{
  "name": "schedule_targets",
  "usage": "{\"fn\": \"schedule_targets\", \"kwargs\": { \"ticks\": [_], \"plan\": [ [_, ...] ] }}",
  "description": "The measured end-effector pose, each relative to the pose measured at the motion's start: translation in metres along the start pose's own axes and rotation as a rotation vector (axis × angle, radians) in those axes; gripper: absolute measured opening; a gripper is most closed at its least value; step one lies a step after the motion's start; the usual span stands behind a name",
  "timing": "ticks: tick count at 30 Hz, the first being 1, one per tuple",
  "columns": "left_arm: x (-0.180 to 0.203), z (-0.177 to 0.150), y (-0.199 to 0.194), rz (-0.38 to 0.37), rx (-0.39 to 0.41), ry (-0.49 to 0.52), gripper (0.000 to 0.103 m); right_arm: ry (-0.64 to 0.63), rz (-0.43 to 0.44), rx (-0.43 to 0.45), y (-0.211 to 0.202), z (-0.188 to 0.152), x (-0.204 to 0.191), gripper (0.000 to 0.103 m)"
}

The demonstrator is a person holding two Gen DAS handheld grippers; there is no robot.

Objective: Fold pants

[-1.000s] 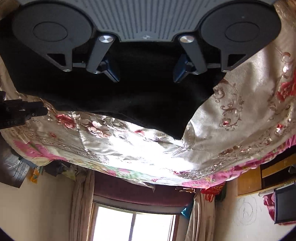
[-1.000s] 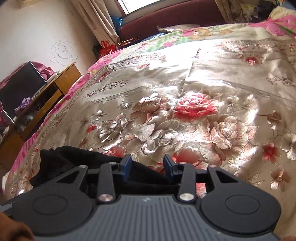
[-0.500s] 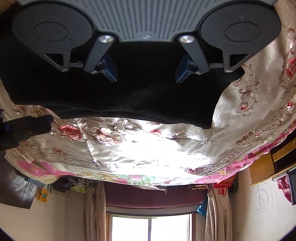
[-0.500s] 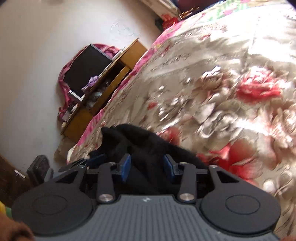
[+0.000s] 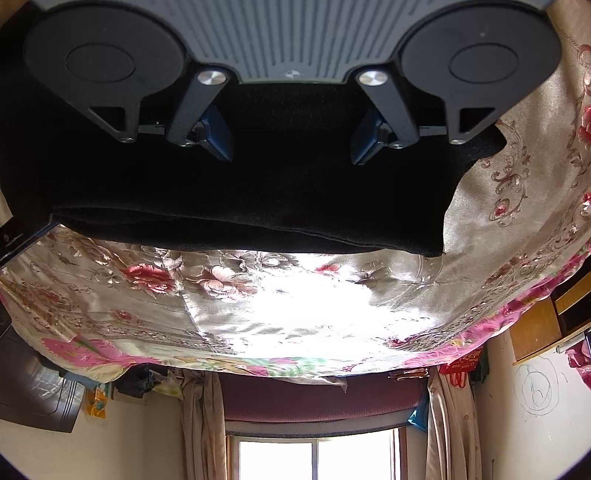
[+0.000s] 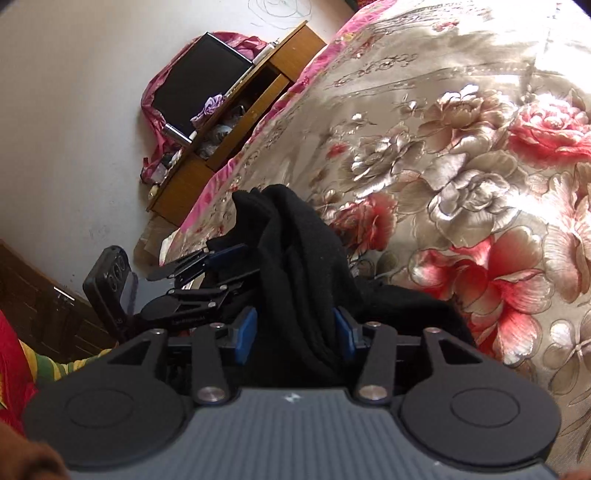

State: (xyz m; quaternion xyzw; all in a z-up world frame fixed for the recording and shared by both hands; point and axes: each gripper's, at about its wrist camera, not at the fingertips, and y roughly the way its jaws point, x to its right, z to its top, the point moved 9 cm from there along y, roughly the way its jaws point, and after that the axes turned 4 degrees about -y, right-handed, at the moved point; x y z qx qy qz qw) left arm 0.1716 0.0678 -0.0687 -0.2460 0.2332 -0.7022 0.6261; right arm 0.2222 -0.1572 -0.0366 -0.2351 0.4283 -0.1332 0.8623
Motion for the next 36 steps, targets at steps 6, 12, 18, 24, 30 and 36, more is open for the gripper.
{"fn": "schedule_targets", "kwargs": {
  "ticks": [6,12,18,24,30,36],
  "plan": [
    [0.002,-0.005,0.000,0.009,-0.009,0.025,0.083,-0.098,-0.003,-0.059,0.013,-0.007,-0.023,0.054],
    [0.004,-0.005,-0.001,0.010,-0.009,0.033,0.083,-0.061,-0.113,-0.170,0.043,-0.012,0.007,0.054],
    [0.000,-0.009,0.002,0.013,-0.016,0.024,0.087,0.192,-0.035,0.175,0.019,0.027,0.034,0.053],
    [0.000,-0.012,-0.002,0.028,-0.011,0.006,0.089,0.486,-0.003,0.600,-0.070,0.031,0.079,0.052],
    [0.008,-0.013,-0.018,-0.004,0.020,0.008,0.088,0.411,-0.294,0.479,-0.092,-0.055,0.038,0.052],
    [0.011,-0.023,-0.030,-0.001,0.014,0.016,0.088,0.495,-0.304,0.442,-0.064,-0.119,0.020,0.054]
  ]
}}
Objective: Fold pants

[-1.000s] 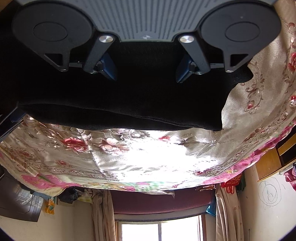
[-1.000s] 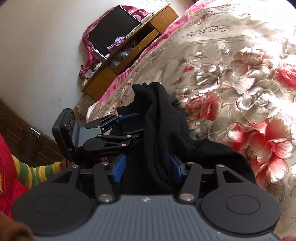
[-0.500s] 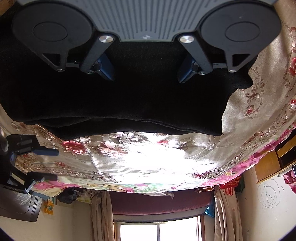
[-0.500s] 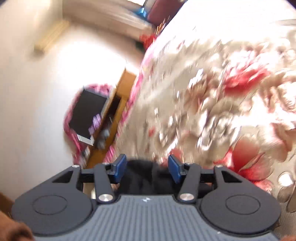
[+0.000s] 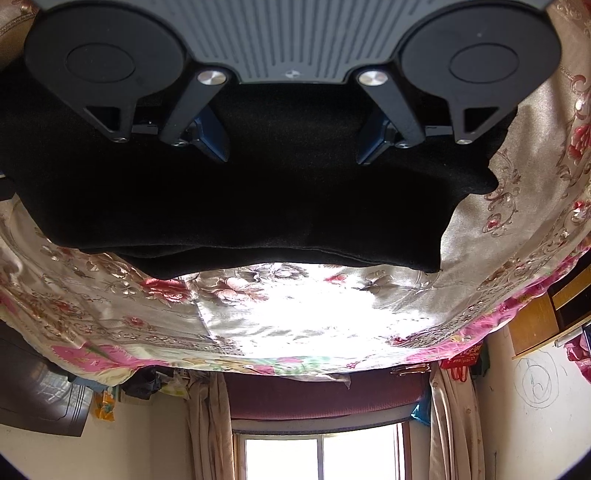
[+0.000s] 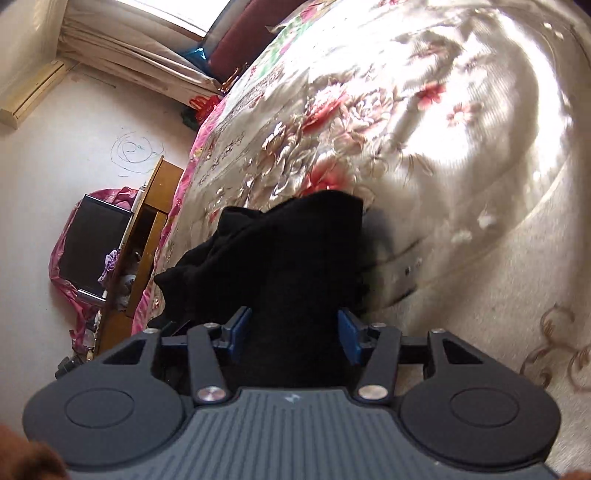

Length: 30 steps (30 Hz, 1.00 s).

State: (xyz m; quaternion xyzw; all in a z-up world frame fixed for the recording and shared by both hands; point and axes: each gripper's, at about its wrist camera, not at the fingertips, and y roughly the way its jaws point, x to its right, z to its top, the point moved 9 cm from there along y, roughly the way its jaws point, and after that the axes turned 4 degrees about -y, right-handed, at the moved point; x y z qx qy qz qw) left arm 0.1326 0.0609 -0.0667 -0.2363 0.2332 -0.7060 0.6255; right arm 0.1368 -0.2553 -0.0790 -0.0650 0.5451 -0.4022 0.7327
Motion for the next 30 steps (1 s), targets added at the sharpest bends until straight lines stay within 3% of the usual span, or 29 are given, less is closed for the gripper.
{"fn": "schedule_targets", "kwargs": {
  "ticks": [2,5,7,12,17,18,21,22,30],
  "plan": [
    [0.001,-0.003,0.000,-0.001,-0.008,0.004,0.088,-0.020,-0.015,0.006,0.013,-0.007,0.003,0.058],
    [0.006,-0.004,0.003,0.011,-0.009,0.042,0.088,0.058,0.024,0.030,0.029,-0.010,0.003,0.058],
    [0.008,-0.002,0.001,0.017,-0.005,0.067,0.088,0.021,0.037,0.035,0.030,-0.009,-0.013,0.058],
    [0.010,-0.004,0.005,0.000,-0.034,0.069,0.089,0.039,0.166,0.081,0.015,-0.007,-0.023,0.058],
    [0.019,-0.004,0.012,0.028,-0.050,0.083,0.089,0.030,0.103,0.033,0.060,-0.014,-0.021,0.067],
    [0.020,-0.004,0.013,0.036,-0.053,0.084,0.089,0.006,0.077,0.035,0.063,-0.015,-0.025,0.064],
    [0.026,-0.004,0.011,0.044,-0.062,0.089,0.089,-0.021,-0.005,0.038,0.055,-0.012,-0.025,0.025],
    [0.029,-0.004,0.010,0.038,-0.067,0.093,0.088,0.005,0.016,0.040,0.049,-0.012,-0.022,0.020],
    [0.079,-0.005,-0.005,-0.034,-0.056,0.196,0.088,0.031,0.010,0.120,0.010,-0.004,-0.016,0.013]
  ]
}}
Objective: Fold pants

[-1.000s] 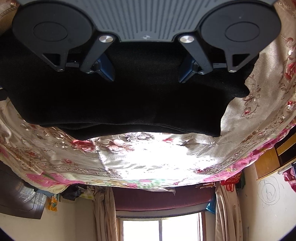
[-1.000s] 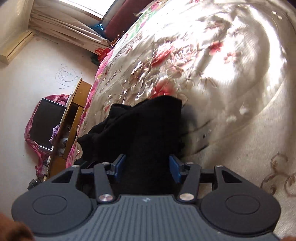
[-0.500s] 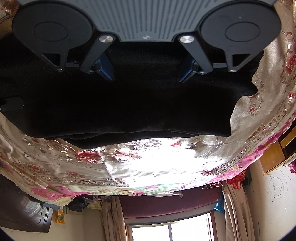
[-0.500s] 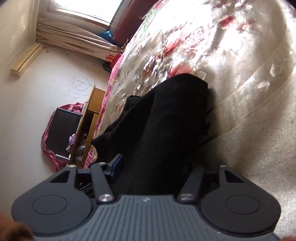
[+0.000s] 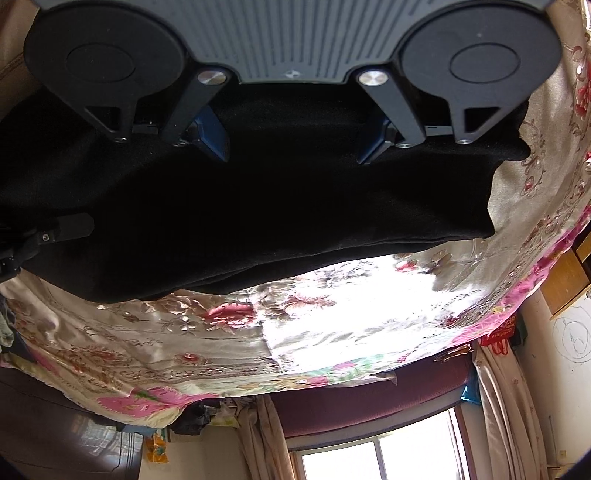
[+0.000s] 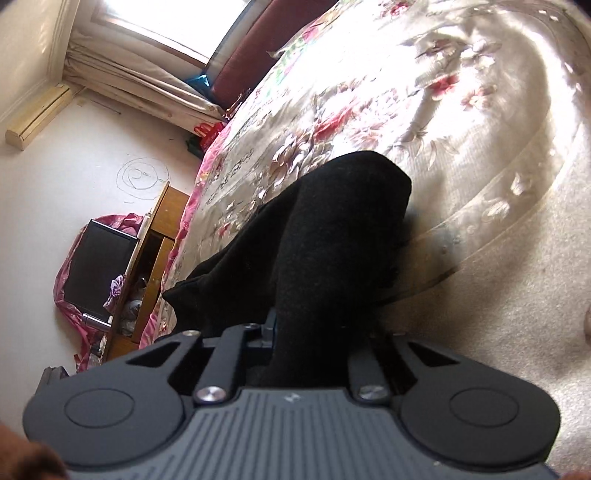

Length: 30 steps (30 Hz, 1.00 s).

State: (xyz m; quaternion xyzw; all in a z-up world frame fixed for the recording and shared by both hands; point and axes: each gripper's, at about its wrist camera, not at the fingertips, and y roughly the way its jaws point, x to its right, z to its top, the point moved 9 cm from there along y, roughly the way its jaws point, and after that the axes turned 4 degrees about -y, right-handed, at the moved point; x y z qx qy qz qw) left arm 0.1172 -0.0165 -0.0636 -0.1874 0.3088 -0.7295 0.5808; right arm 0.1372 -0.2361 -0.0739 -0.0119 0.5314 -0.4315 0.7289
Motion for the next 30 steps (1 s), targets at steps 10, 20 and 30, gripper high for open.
{"fn": "schedule_targets", "kwargs": {
  "ticks": [10,20,30],
  "plan": [
    [0.066,0.002,-0.003,-0.162,-0.006,0.065,0.088,0.077,-0.164,0.101,-0.067,0.006,0.044,0.013],
    [0.062,0.004,0.002,-0.197,-0.003,0.030,0.088,0.064,-0.318,0.103,-0.063,0.004,0.035,0.014],
    [0.049,0.001,0.003,-0.277,0.007,-0.028,0.088,-0.016,-0.471,0.093,-0.063,0.010,0.004,0.014]
  ]
}}
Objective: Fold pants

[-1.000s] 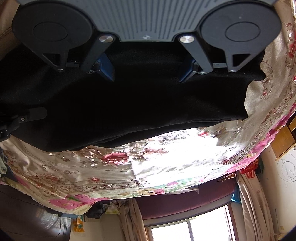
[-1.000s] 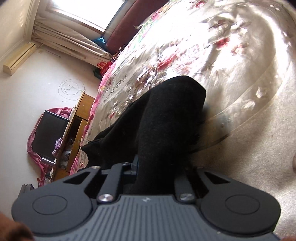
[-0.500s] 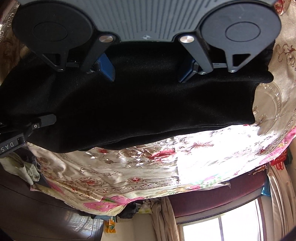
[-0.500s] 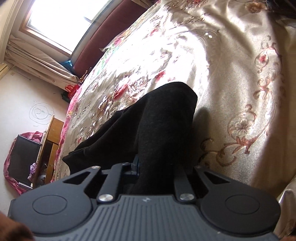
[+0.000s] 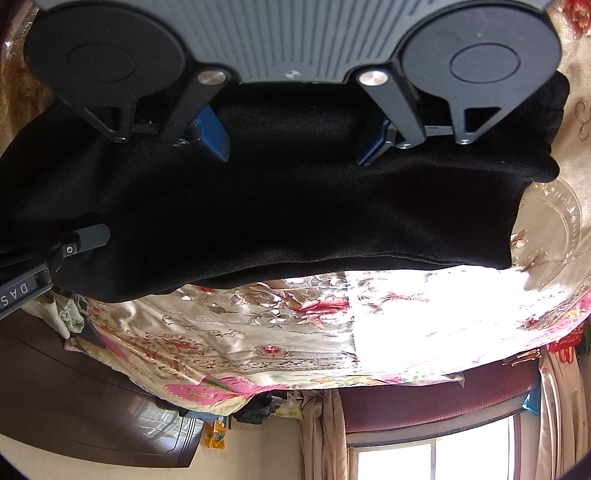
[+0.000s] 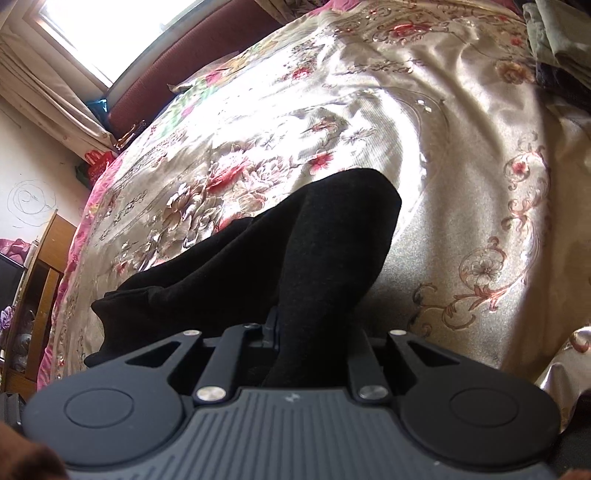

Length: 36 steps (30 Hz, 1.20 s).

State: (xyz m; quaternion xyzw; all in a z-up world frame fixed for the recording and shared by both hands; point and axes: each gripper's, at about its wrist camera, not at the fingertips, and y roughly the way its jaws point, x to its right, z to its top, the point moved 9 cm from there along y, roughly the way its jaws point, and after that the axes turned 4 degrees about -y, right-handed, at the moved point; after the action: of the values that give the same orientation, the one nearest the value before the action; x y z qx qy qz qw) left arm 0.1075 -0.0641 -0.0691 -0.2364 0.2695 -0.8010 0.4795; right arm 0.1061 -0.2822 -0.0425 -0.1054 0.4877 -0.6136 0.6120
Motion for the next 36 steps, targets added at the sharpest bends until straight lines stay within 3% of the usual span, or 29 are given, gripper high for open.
{"fn": "schedule_targets", "kwargs": {
  "ticks": [9,17,36],
  "plan": [
    [-0.011,-0.001,-0.006,-0.059,0.002,-0.058,0.088,-0.048,-0.111,0.020,-0.005,0.002,-0.027,0.015],
    [-0.019,0.000,-0.010,-0.066,0.006,-0.089,0.088,-0.092,-0.169,0.028,-0.004,0.002,-0.048,0.015],
    [-0.051,0.001,-0.017,-0.032,0.027,-0.175,0.088,-0.155,-0.121,0.054,0.005,0.005,-0.104,0.017]
  ]
}}
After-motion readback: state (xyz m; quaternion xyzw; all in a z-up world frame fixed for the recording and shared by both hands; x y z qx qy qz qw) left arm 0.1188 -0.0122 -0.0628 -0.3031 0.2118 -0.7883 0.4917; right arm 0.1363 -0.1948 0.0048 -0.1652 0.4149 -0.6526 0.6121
